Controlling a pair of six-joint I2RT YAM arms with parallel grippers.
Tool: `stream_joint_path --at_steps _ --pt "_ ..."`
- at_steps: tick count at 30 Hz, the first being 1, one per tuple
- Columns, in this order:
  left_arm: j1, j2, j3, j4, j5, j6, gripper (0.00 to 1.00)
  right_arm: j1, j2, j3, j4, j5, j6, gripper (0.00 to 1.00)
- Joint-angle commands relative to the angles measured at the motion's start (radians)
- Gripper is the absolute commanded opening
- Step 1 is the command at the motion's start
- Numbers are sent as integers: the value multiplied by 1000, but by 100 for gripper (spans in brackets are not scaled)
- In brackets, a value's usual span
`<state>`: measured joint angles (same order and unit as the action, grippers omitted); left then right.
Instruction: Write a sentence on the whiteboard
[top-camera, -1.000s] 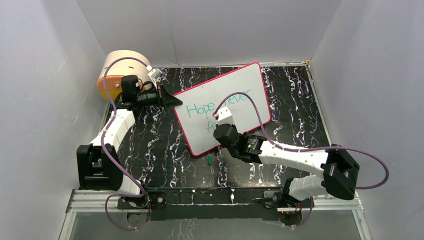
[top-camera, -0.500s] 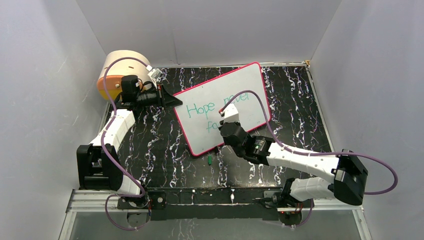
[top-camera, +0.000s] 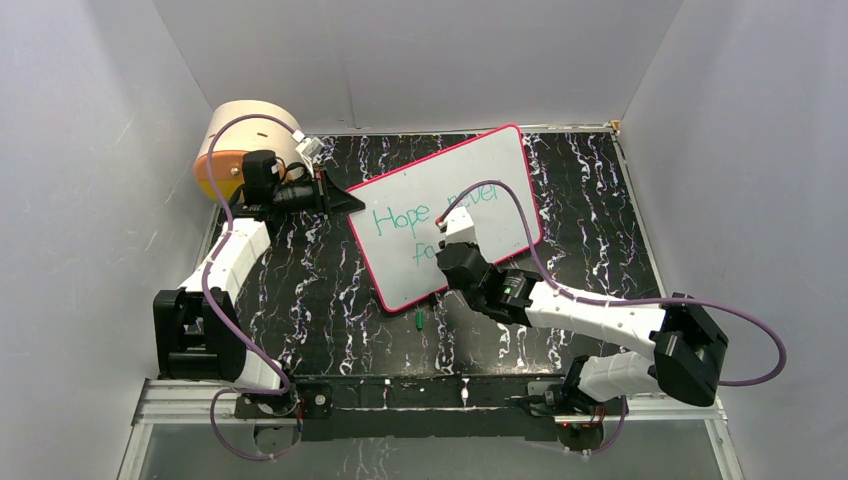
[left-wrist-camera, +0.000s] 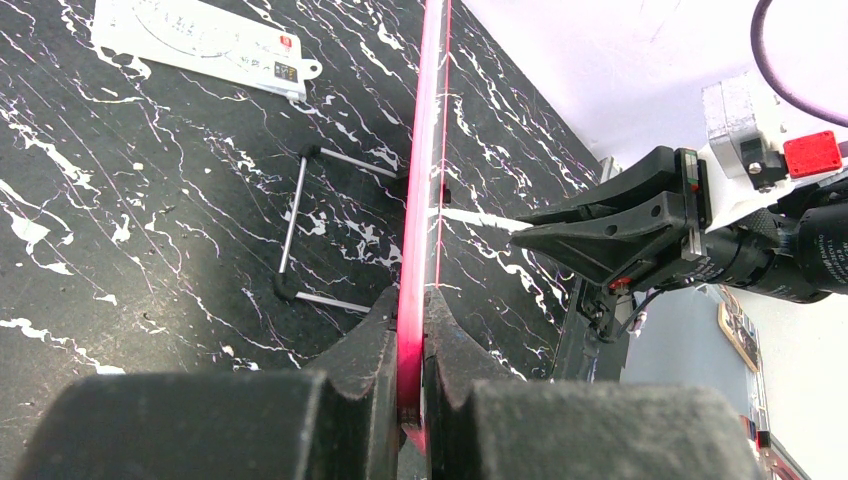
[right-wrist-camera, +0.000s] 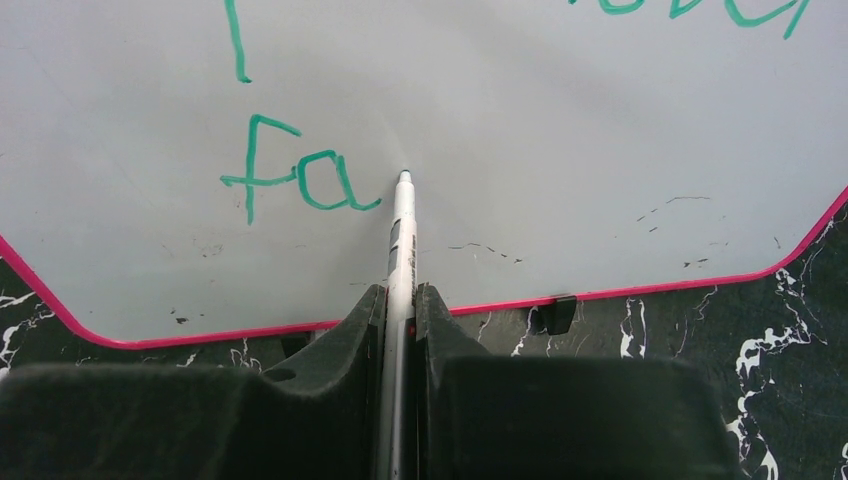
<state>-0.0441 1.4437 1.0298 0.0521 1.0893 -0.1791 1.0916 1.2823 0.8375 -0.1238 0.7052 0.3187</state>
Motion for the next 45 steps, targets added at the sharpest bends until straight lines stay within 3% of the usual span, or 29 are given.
stream_joint_path --at_steps 1,45 --pt "-39 44 -35 -87 -171 105 0 -16 10 14 67 15 2 0" --pt "-39 44 -36 -89 -175 107 0 -21 0 43 74 -91 -35 0"
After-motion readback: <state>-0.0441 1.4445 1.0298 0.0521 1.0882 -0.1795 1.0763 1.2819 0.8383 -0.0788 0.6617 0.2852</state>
